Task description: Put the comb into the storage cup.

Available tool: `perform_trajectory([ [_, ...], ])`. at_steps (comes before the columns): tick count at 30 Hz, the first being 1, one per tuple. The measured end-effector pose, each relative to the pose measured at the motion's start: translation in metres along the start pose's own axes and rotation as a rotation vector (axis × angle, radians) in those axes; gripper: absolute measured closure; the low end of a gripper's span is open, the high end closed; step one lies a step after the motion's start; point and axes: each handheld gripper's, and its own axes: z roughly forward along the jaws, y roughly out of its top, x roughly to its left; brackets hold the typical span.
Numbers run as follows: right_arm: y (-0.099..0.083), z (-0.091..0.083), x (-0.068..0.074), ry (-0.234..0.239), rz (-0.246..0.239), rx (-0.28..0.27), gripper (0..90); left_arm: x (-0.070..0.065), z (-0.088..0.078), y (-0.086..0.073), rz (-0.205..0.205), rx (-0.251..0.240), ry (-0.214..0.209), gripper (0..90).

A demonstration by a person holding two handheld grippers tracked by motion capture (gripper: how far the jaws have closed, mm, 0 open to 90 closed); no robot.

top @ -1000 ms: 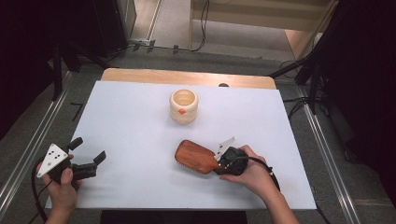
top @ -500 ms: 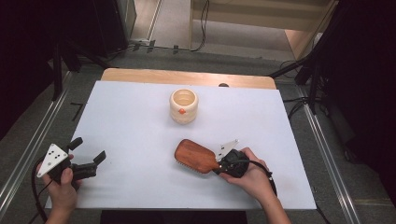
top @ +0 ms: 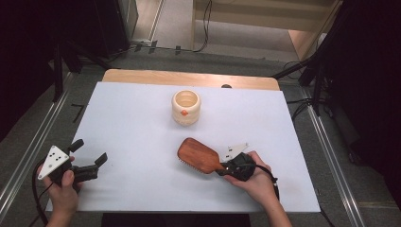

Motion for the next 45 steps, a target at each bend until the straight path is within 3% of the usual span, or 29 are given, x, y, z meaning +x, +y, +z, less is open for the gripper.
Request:
perform_trajectory([
  [16,-0.002,-0.019,-0.002,-0.023,0.053,-0.17,70.0,0.0,0.0,0.0,0.006,0.006,-0.004,0.0],
  [45,-0.003,-0.037,0.0,-0.084,0.111,-0.37,70.0,-0.002,0.001,0.001,0.015,0.007,-0.007,0.0],
])
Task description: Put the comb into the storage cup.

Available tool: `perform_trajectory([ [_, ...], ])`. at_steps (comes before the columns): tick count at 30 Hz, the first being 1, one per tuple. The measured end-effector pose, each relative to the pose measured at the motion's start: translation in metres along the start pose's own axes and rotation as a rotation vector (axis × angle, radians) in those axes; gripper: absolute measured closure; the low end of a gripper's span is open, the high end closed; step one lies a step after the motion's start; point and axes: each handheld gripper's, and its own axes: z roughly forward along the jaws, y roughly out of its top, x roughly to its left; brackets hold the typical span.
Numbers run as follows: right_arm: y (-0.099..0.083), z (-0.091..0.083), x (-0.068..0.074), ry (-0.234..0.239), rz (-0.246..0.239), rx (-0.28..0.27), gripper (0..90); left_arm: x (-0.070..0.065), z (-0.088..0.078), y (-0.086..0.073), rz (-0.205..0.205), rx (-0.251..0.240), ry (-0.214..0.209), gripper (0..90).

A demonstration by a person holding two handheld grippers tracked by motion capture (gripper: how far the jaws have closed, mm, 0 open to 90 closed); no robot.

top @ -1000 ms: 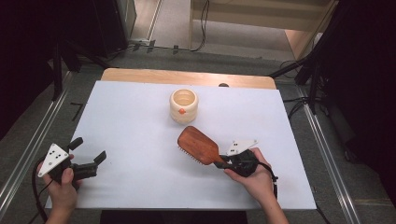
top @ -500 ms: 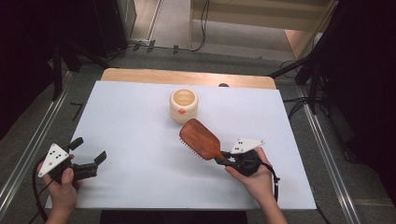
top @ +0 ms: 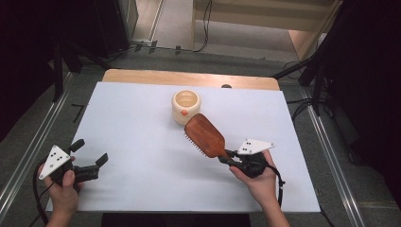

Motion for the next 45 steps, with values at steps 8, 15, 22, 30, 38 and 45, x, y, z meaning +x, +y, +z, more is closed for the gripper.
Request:
perform_trajectory([
  [8,0.002,-0.002,0.002,-0.021,0.008,-0.048,70.0,-0.002,0.0,0.001,0.018,0.006,0.003,0.0],
  [15,0.003,-0.005,0.003,-0.038,0.02,-0.091,70.0,-0.015,0.004,0.005,0.098,0.03,0.011,0.0],
  [22,0.004,-0.006,0.004,-0.049,0.021,-0.121,70.0,-0.027,0.006,0.014,0.083,0.014,-0.024,0.0],
  [30,0.005,-0.007,0.009,-0.062,0.018,-0.159,70.0,-0.049,0.008,0.027,0.087,-0.002,-0.068,0.0],
  [38,0.006,-0.006,0.012,-0.065,0.022,-0.19,70.0,-0.074,0.01,0.043,0.111,-0.017,-0.124,0.0],
  [45,0.006,-0.006,0.015,-0.059,0.016,-0.209,70.0,-0.094,0.016,0.055,0.125,-0.018,-0.163,0.0],
])
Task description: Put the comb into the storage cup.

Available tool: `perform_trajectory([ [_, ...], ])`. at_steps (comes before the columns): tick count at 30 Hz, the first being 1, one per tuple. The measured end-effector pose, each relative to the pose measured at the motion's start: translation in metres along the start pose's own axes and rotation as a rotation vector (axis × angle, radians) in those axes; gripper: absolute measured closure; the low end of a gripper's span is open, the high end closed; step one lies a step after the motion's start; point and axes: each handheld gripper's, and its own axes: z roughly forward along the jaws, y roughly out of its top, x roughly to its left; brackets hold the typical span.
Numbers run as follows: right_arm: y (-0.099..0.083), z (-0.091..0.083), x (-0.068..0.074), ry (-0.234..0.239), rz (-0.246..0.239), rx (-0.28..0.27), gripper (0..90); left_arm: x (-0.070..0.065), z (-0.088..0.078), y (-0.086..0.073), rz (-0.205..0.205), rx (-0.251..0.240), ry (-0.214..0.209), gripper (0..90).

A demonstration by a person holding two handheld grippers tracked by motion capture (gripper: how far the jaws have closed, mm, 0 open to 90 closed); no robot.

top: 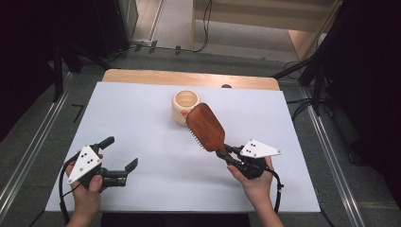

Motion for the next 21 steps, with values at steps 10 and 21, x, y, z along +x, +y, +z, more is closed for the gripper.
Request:
perform_trajectory([
  [10,0.0,0.002,0.007,0.006,0.0,-0.023,70.0,-0.018,0.012,0.014,0.003,-0.015,-0.055,0.0],
  [21,0.0,0.004,0.013,0.002,0.003,-0.043,70.0,-0.034,0.024,0.028,0.013,-0.063,-0.114,0.0],
])
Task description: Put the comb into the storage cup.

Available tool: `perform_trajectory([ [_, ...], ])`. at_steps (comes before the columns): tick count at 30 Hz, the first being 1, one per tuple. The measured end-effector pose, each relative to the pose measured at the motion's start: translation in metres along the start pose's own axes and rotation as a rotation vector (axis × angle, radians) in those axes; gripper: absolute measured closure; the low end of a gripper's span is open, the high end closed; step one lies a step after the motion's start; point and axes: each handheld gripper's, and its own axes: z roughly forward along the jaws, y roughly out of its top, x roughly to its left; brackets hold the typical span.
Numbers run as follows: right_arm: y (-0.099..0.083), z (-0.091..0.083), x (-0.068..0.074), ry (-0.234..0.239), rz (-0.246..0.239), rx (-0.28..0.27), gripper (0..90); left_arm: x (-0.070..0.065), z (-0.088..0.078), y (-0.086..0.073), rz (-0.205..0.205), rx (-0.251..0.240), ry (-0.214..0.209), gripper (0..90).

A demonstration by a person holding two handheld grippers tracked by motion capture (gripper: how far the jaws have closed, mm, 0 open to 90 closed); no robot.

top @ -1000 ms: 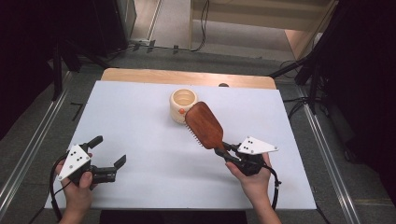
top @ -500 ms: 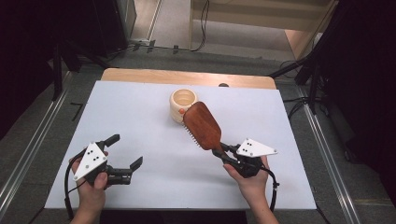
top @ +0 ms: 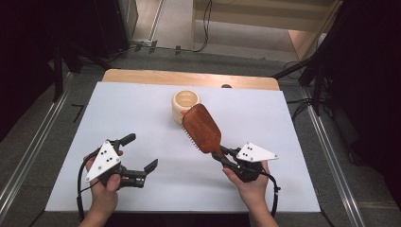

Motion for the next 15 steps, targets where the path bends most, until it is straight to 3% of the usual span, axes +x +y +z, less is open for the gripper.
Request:
perform_trajectory([
  [15,-0.001,0.005,0.008,0.012,-0.006,-0.009,69.9,-0.014,0.019,0.013,-0.022,-0.036,-0.055,0.0],
])
